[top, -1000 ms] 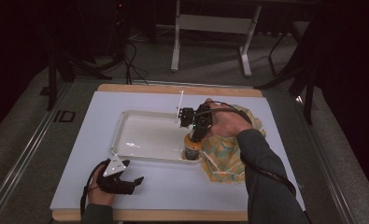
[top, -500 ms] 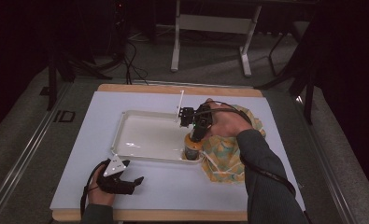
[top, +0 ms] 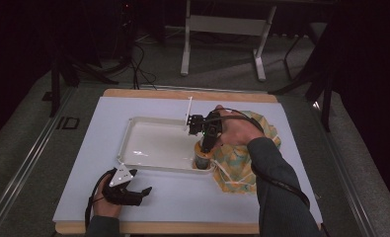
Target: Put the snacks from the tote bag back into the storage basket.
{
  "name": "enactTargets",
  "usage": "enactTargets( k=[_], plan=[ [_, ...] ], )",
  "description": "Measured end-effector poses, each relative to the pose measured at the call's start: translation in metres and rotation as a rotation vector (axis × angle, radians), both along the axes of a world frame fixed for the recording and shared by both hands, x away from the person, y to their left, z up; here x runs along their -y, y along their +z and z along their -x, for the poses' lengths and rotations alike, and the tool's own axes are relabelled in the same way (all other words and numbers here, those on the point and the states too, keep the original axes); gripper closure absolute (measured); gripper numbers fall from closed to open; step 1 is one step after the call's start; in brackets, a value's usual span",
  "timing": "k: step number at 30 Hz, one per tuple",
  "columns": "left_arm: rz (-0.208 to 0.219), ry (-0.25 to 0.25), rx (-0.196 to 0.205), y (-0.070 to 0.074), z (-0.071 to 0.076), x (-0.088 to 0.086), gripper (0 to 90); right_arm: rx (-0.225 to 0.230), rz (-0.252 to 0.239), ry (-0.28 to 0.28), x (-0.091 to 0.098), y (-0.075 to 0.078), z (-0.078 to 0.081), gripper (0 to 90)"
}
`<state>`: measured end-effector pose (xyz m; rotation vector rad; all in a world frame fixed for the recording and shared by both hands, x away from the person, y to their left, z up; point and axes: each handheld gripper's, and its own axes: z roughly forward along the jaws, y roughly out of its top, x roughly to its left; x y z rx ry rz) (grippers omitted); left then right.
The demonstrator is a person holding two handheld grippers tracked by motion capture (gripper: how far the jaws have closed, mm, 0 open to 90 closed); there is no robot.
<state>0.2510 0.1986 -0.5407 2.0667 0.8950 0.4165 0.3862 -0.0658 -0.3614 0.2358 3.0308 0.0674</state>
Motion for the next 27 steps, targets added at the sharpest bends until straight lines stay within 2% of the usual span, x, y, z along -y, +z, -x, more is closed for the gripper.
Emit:
enactTargets(
  k=[2, 9, 17, 27],
  plan=[
    [-0.001, 0.000, 0.000, 0.000, 0.000, 0.000, 15.9, 0.008, -0.017, -0.008, 0.001, 0.001, -0.002, 41.8],
    [-0.002, 0.000, -0.001, 0.000, 0.000, 0.000, 15.9, 0.024, -0.052, -0.018, 0.007, 0.003, -0.001, 38.4],
    [-0.001, 0.004, -0.002, 0.000, 0.000, 0.000, 15.9, 0.021, -0.068, -0.029, 0.013, 0.004, 0.001, 37.6],
    [0.000, 0.015, -0.006, 0.000, -0.001, 0.000, 15.9, 0.049, -0.067, -0.022, 0.019, 0.010, 0.007, 36.5]
  ],
)
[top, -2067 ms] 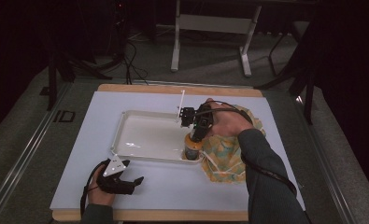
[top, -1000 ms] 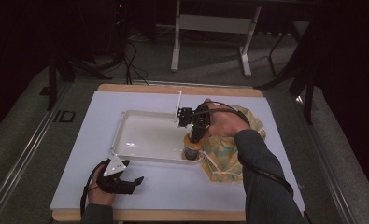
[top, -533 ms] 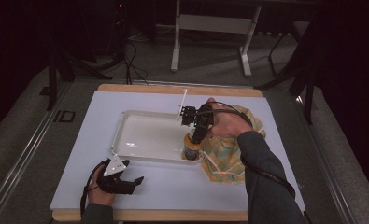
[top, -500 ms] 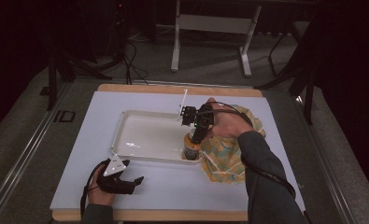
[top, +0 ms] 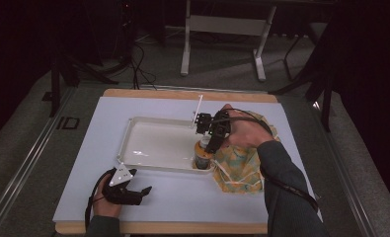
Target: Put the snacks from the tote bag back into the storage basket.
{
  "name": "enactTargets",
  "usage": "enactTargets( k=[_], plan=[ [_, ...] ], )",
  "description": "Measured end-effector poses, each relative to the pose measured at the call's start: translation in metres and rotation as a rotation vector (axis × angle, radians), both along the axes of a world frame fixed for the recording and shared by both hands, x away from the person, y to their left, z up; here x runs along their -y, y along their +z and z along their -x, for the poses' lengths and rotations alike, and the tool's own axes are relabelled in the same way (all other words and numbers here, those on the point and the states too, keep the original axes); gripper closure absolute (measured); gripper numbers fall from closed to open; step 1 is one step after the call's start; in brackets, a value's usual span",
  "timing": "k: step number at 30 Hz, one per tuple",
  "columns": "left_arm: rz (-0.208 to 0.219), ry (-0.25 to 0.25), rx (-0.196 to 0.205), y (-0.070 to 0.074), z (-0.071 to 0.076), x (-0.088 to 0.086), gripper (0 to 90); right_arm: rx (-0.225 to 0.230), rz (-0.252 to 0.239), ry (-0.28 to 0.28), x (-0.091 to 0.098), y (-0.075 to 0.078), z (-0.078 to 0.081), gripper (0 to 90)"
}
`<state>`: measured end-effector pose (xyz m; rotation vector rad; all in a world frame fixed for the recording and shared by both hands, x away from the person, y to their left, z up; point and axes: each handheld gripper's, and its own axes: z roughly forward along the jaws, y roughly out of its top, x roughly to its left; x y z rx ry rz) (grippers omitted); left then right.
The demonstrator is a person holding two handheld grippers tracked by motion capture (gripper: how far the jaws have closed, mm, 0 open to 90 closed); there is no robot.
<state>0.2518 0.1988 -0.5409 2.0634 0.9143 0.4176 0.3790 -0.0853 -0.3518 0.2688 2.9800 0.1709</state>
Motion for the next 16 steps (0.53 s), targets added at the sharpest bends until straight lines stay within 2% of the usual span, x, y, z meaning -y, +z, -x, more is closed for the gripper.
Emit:
enactTargets(
  k=[7, 12, 16],
  plan=[
    [-0.003, 0.004, -0.004, 0.000, -0.001, 0.000, 15.9, 0.015, -0.007, -0.001, 0.010, 0.004, 0.002, 35.5],
    [-0.007, 0.010, -0.010, 0.000, -0.001, 0.000, 15.9, 0.012, -0.011, -0.023, 0.019, 0.002, 0.001, 35.4],
    [-0.010, 0.017, -0.017, -0.001, -0.002, 0.000, 15.9, 0.018, -0.040, -0.032, 0.032, 0.003, 0.003, 35.4]
  ],
)
